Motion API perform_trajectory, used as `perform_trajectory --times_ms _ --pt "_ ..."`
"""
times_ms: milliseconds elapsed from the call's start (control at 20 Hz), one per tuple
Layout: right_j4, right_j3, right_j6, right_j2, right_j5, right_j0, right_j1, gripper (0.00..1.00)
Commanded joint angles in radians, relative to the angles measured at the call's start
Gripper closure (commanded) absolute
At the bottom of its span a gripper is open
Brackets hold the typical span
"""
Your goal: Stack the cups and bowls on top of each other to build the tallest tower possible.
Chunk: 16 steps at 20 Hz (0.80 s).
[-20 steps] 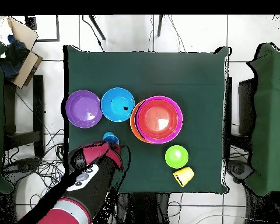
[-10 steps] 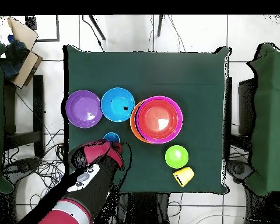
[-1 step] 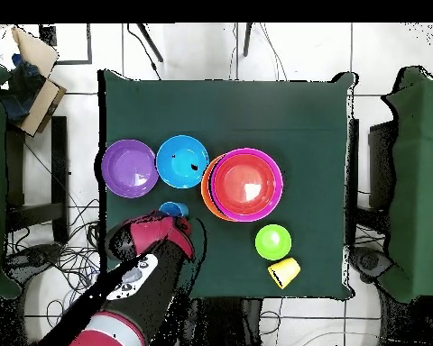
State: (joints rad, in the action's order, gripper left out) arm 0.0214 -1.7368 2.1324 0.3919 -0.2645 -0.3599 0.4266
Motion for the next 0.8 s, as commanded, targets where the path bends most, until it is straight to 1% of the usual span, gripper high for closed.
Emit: perform_trajectory --times_ms 50,100,150,200,250,300,350,400,550,600,700,800 --pt "-0.069 -0.206 -0.003 -0.175 0.033 0.146 0.29 1.0" --pt "-0.081 -0.26 -0.034 -0.201 0.029 0.193 0.38 1.0" --pt "-0.083 -0.281 -0.053 -0.211 0.009 0.216 0.425 1.0" --pt "-0.081 -0.303 -0.101 -0.225 -0.045 0.256 0.497 1.0" --pt "-0.082 -0.31 -0.124 -0.235 -0.081 0.278 0.531 1.0" --pt "-0.071 -0.311 -0.17 -0.248 -0.15 0.315 0.582 1.0" --pt "-0.07 -0.31 -0.19 -0.257 -0.184 0.335 0.607 1.0" --pt "-0.06 -0.306 -0.23 -0.269 -0.243 0.369 0.647 1.0" --pt "-0.045 -0.298 -0.3 -0.309 -0.347 0.445 0.713 1.0" --pt "-0.038 -0.288 -0.34 -0.329 -0.394 0.484 0.735 1.0" --pt "-0.039 -0.263 -0.392 -0.358 -0.451 0.539 0.755 1.0" --pt "-0.044 -0.237 -0.434 -0.384 -0.489 0.587 0.765 1.0"
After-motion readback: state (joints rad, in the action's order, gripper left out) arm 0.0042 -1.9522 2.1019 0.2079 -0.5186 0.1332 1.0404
